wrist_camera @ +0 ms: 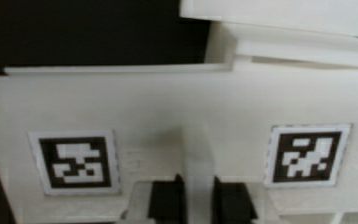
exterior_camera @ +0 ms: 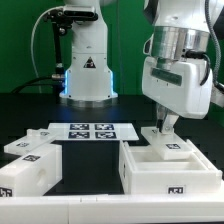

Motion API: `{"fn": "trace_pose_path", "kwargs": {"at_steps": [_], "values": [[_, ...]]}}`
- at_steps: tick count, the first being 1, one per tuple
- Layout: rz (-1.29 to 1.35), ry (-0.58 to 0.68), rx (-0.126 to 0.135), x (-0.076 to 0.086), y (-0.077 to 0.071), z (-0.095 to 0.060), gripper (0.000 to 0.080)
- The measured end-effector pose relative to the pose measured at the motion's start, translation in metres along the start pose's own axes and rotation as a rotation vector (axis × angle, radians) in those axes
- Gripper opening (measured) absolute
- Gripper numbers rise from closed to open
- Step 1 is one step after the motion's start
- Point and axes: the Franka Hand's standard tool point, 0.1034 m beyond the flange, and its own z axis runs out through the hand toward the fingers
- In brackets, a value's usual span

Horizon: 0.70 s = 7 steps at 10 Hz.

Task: Assemble cabinet

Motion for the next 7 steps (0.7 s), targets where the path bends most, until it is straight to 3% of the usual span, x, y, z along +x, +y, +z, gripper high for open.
{"fn": "trace_pose_path", "kwargs": {"at_steps": [2, 5, 7], "values": [[0.036, 0.013, -0.004, 0.001, -0.022, 0.002, 0.0062], [0.091, 0.076, 0.027, -0.002, -0.050, 0.001, 0.0062], [0.070, 0.102, 0.032, 0.001, -0.055, 0.001, 0.0062]]}}
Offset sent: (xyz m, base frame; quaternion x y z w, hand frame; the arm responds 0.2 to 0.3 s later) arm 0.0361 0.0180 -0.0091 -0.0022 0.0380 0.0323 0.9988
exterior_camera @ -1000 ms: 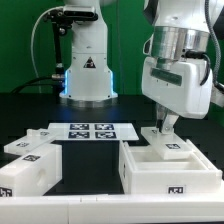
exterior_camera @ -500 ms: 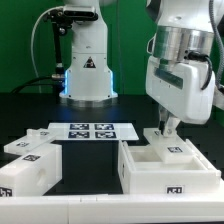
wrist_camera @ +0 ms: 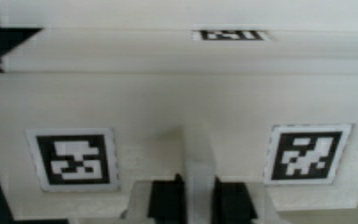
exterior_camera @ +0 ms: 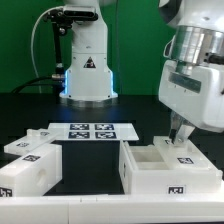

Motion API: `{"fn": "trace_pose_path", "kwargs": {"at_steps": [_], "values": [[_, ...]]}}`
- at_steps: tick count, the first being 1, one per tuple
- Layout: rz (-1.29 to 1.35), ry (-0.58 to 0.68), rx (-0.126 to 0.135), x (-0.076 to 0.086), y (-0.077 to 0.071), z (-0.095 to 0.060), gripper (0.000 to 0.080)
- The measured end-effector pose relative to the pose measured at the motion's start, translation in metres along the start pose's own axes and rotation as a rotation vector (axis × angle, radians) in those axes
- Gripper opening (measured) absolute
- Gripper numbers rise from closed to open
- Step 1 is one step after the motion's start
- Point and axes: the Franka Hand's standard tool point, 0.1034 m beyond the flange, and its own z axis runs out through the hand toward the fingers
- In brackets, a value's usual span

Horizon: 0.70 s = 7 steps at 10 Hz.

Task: Assemble cabinet

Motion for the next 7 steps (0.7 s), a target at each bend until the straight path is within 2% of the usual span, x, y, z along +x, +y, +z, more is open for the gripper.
{"fn": "trace_pose_path", "kwargs": {"at_steps": [3, 5, 7], "values": [[0.000, 0.001, 0.001, 0.000, -0.001, 0.000, 0.0062], [0.031, 0.011, 0.017, -0.002, -0.012, 0.000, 0.0062], [0.041, 0.019, 0.006, -0.001, -0.012, 0.002, 0.0062]]}}
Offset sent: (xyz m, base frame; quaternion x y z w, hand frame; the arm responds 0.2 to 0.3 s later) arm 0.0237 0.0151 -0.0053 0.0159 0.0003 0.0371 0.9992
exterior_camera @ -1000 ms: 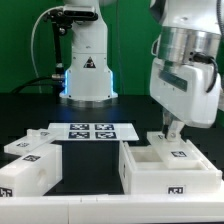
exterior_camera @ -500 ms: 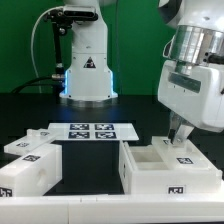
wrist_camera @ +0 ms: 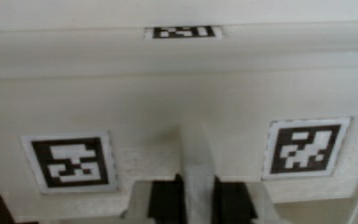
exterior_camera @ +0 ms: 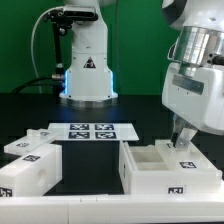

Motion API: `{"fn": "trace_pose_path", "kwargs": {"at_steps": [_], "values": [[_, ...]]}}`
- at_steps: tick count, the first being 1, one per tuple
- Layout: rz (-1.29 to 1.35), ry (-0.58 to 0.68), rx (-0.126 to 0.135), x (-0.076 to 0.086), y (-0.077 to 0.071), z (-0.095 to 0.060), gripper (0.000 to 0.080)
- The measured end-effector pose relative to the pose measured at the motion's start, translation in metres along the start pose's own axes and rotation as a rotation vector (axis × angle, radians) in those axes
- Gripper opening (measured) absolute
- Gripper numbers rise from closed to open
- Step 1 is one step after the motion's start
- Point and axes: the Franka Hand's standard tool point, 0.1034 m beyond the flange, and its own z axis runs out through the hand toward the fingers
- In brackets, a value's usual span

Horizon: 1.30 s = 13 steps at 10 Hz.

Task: Assemble cabinet

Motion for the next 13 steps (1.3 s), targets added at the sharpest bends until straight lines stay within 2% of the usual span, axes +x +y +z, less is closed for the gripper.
{"fn": "trace_pose_path", "kwargs": {"at_steps": [3, 4, 5, 6, 7, 8, 9, 10, 13], "values": [[0.004, 0.001, -0.001, 0.000, 0.000, 0.000, 0.0062], [0.003, 0.001, -0.001, 0.000, 0.000, 0.000, 0.0132], [0.003, 0.000, 0.001, 0.001, -0.001, -0.001, 0.0320], [-0.025, -0.010, 0.013, 0.007, -0.006, -0.010, 0.0320], [-0.038, -0.026, 0.029, 0.016, -0.008, -0.022, 0.0519], [-0.053, -0.042, 0.043, 0.027, 0.004, -0.026, 0.0655], [-0.048, -0.046, 0.032, 0.031, 0.016, -0.023, 0.0655], [-0.050, -0.043, 0.035, 0.030, 0.013, -0.022, 0.0769], [-0.051, -0.042, 0.036, 0.029, 0.013, -0.022, 0.0798]]}}
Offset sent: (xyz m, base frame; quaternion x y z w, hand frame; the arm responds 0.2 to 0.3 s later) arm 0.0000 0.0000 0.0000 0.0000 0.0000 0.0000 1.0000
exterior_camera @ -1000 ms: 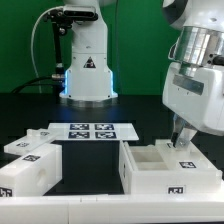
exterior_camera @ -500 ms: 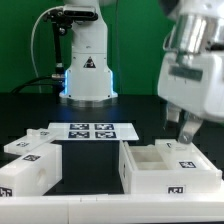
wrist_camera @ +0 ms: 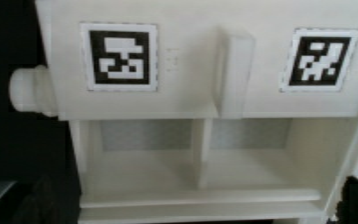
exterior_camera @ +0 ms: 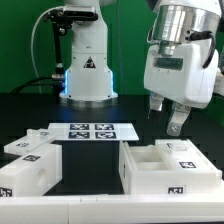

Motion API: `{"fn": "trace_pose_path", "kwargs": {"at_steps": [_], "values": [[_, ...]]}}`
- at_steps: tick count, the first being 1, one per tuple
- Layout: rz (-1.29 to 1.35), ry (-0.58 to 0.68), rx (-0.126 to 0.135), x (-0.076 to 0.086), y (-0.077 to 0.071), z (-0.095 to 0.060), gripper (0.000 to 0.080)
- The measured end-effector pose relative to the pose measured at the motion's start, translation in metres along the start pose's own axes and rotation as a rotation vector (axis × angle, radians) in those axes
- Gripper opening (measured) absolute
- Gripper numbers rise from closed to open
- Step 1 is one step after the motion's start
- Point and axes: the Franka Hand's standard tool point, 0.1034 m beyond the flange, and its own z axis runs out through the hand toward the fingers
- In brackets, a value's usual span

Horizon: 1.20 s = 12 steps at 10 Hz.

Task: Assemble cabinet

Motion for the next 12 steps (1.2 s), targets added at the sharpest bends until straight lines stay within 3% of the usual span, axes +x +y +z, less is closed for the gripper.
{"fn": "trace_pose_path", "kwargs": {"at_steps": [1, 2, 3, 4, 6, 8, 9, 10, 11, 12], "values": [[-0.005, -0.005, 0.019, 0.003, 0.000, 0.000, 0.0798], [-0.003, -0.017, 0.084, 0.023, 0.010, 0.002, 0.0797], [0.007, -0.026, 0.112, 0.048, 0.027, 0.002, 0.0797], [0.035, -0.038, 0.122, 0.062, 0.034, 0.002, 0.0797], [0.020, -0.048, 0.116, 0.054, 0.028, 0.000, 0.0797], [0.018, -0.045, 0.114, 0.056, 0.029, 0.002, 0.0797], [0.009, -0.028, 0.148, 0.068, 0.030, 0.003, 0.0797], [-0.020, 0.000, 0.191, 0.095, 0.038, 0.005, 0.0797], [-0.030, 0.034, 0.208, 0.131, 0.059, 0.010, 0.0797], [-0.026, 0.048, 0.200, 0.157, 0.075, 0.015, 0.0797]]}}
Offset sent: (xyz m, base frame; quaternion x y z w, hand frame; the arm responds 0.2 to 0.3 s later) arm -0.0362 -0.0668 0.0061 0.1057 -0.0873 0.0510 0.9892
